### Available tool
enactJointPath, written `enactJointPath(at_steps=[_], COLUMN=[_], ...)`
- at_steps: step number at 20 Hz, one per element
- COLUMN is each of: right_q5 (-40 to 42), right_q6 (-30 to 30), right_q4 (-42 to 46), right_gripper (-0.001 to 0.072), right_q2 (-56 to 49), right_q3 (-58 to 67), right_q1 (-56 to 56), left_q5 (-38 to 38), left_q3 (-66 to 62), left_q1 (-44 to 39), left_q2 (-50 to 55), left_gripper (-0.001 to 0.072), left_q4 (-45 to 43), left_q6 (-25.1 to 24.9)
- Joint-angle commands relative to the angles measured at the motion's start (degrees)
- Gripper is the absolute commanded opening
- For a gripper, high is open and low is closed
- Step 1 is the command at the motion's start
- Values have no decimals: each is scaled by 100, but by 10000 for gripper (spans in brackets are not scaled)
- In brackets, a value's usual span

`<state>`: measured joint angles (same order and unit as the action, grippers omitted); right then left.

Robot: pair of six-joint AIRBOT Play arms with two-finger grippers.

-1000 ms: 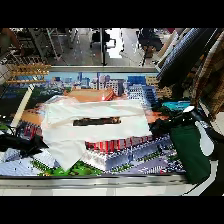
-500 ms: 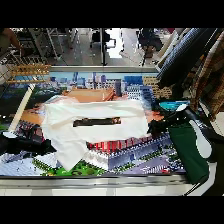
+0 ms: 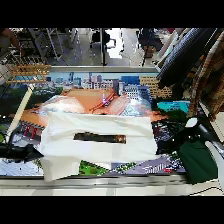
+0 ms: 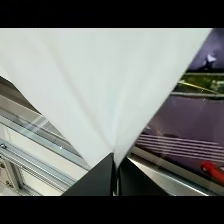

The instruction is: Fold the clothes and pants, and hang the long-sleeved shirts on hangers.

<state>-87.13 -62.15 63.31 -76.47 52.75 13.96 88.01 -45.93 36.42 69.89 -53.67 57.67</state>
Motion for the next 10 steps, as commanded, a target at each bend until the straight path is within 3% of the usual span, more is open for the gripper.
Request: enactJointPath(at_steps=[1, 6, 10], right_q5=[170, 1805, 2684], right_q6=[-326, -1309, -1368], right_q4=[-319, -356, -1032], right_gripper=[19, 19, 21], right_q2=[715, 103, -1054], right_q3=[83, 1231, 1587], right_q1=[-4, -9, -39], left_q5=[203, -1364, -2205], left_q3=[-367, -1014, -1316], left_q1=[205, -28, -555], left_q2=[-177, 713, 1912], left_gripper=[3, 3, 2], left_q4=[1106, 2903, 3744], left_q6=[-11, -4, -7])
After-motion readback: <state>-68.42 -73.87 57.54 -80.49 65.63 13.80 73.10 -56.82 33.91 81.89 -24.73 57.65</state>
